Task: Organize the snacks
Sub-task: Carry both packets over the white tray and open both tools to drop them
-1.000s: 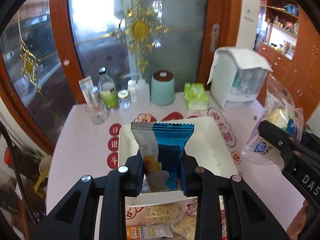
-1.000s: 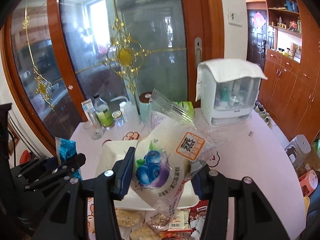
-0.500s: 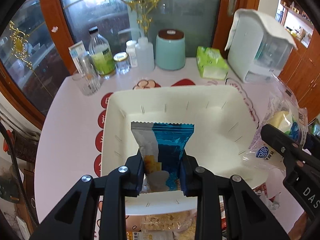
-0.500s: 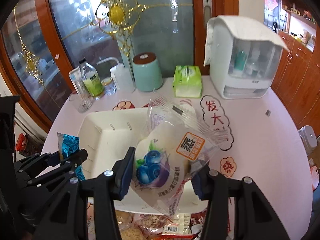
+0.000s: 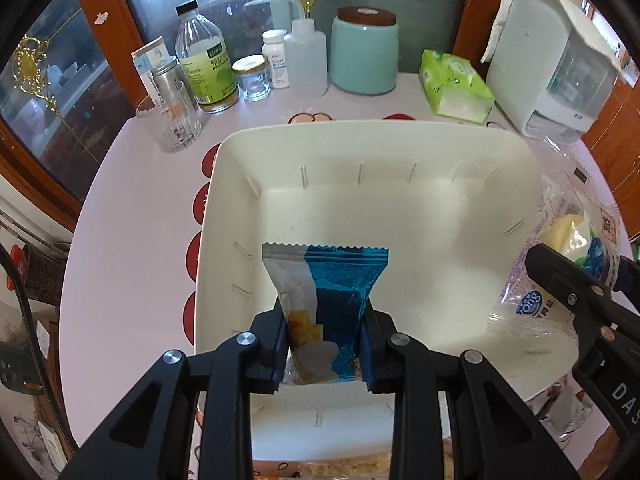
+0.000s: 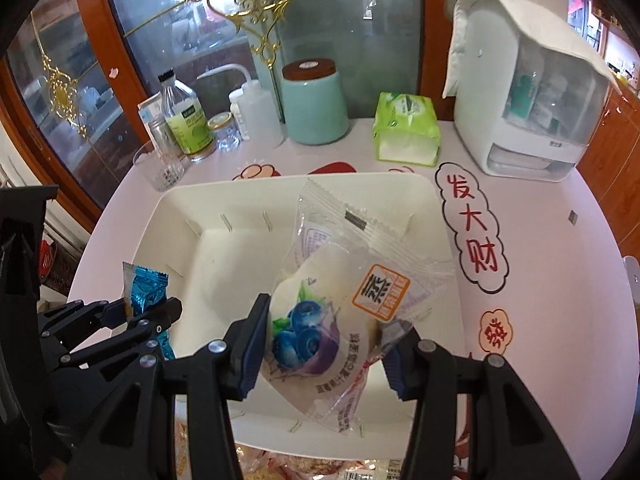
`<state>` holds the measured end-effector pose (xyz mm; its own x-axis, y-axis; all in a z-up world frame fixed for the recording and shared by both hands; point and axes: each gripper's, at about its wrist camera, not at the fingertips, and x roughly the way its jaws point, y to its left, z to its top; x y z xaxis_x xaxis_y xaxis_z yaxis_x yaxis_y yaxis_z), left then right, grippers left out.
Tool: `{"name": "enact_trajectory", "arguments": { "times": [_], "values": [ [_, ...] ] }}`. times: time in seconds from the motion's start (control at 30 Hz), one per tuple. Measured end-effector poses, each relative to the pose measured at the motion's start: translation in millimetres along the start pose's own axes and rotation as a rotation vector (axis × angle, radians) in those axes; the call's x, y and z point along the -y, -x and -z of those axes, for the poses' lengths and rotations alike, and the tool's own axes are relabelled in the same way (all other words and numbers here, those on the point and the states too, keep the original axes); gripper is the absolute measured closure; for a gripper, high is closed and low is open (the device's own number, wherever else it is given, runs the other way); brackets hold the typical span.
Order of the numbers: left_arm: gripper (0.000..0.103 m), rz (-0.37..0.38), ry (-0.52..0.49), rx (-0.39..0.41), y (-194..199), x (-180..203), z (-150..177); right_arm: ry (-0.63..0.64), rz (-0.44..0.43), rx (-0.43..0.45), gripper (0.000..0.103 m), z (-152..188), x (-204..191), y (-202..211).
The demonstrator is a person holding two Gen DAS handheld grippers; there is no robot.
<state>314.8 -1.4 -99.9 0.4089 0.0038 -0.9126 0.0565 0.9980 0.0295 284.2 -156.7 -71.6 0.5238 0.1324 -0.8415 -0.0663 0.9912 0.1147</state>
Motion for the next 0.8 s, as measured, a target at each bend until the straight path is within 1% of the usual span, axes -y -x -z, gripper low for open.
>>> {"name": "enact_trajectory", "arguments": {
  "times": [0.07,0.13,0.17,0.2,0.27,0.33,0.47,0.6,0.67,0.8],
  "values": [
    [0.076,-0.003,-0.001,-0.017,-5,-1,1,0.006,-0.003,-0.014,0.052,1,-1,-6],
    [0.071,0.008,0.007,-0.027,-7,-2,1,0.017,-0.005,-0.027,0.052,2,0,-9],
    [0.060,0.012,0.009,-0.029,-7,-2,2,0.021,-0.008,-0.037,0.051,2,0,-12],
    [0.038,0.011,0.010,-0.029,-7,-2,1,0.022,-0.009,-0.046,0.051,2,0,-13],
    [0.016,-0.010,0.017,-0.002,-2,-4,3,0.015,-0.027,-0.062,0.051,3,3,-15],
    [0.015,-0.007,0.018,0.020,3,-5,3,0.003,-0.050,-0.074,0.050,3,5,-16],
    [0.015,0.036,0.026,0.023,12,-10,4,-0.035,-0.072,-0.068,0.049,6,10,-11],
    [0.015,0.026,0.027,0.033,21,-11,9,-0.070,-0.090,-0.042,0.049,11,13,1],
    [0.015,0.017,0.022,0.062,30,-11,12,-0.077,-0.091,-0.027,0.049,13,13,7],
    [0.015,0.024,0.003,0.121,49,-5,18,-0.071,-0.071,0.020,0.049,18,12,24]
  ]
}}
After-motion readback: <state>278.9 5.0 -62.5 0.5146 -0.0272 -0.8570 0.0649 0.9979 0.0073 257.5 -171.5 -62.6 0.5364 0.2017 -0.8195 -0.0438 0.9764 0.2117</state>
